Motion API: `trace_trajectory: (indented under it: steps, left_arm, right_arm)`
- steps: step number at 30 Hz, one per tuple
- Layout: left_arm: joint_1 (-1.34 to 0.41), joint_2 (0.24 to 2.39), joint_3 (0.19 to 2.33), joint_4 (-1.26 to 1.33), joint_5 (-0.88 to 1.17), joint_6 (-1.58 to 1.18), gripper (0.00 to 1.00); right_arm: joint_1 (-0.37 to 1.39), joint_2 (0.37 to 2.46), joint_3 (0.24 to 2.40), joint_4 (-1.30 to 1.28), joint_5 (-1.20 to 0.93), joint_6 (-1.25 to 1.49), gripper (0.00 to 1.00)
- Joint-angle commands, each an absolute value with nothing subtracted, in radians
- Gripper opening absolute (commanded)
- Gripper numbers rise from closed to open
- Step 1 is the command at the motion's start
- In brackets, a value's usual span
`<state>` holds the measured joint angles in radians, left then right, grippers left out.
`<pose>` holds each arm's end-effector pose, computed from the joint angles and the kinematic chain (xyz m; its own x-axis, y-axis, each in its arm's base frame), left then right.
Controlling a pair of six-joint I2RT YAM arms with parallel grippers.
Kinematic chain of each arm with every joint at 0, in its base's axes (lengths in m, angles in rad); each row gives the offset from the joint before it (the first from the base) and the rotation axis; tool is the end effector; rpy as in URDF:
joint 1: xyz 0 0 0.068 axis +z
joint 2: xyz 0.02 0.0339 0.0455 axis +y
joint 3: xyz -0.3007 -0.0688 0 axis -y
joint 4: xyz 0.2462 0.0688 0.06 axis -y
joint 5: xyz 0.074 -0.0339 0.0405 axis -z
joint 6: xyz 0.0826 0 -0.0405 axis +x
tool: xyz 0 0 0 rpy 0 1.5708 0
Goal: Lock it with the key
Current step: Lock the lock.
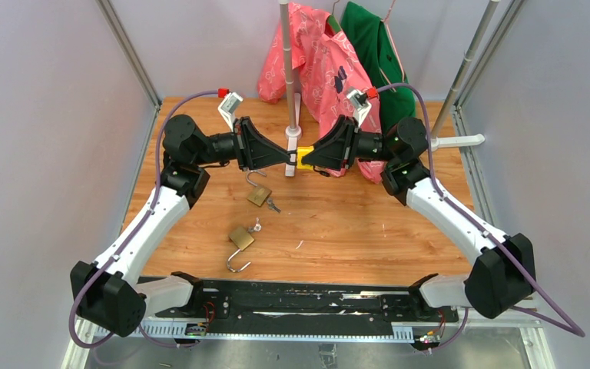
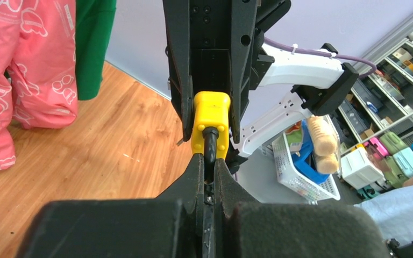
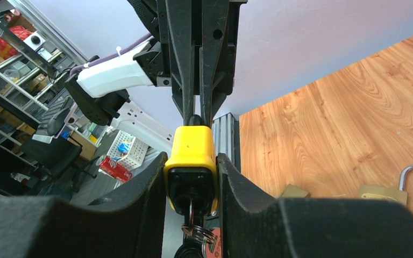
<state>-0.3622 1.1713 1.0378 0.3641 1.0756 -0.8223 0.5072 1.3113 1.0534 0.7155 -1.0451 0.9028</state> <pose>0.2223 -0.1620 0.4431 -0.5648 -0.1583 -0.8099 0.8163 0.0365 -0.5765 0.2273 0.2081 0.4504 -0.4847 0.1814 -0.8557 -0.8743 -0.1302 0.4676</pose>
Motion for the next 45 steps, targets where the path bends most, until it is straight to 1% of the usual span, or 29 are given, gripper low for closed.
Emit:
trace_trajectory:
  steps: [1, 9, 25, 43, 45]
  left_arm:
    - [-0.448, 1.188, 1.054, 0.409, 1.050, -0.847, 0.00]
    - [-0.475, 1.195, 1.054, 0.430, 1.047, -0.856, 0.00]
    - [-0.489, 1.127, 0.933, 0.430, 1.082, -0.873, 0.00]
    - [-0.541, 1.120, 0.898, 0.428, 1.081, -0.868, 0.00]
    - [-0.539, 1.112, 0.901, 0.383, 1.075, -0.844, 0.00]
  right_arm:
    - [0.575, 1.372, 1.076, 0.723, -0.984, 0.874, 0.00]
    - [0.579, 1.387, 1.073, 0.747, -0.967, 0.887, 0.00]
    - [0.571, 1.369, 1.051, 0.799, -0.936, 0.930, 0.00]
    - [0.576, 1.399, 1.055, 0.850, -0.913, 0.968, 0.00]
    - [0.576, 1.394, 1.057, 0.848, -0.913, 0.969, 0.00]
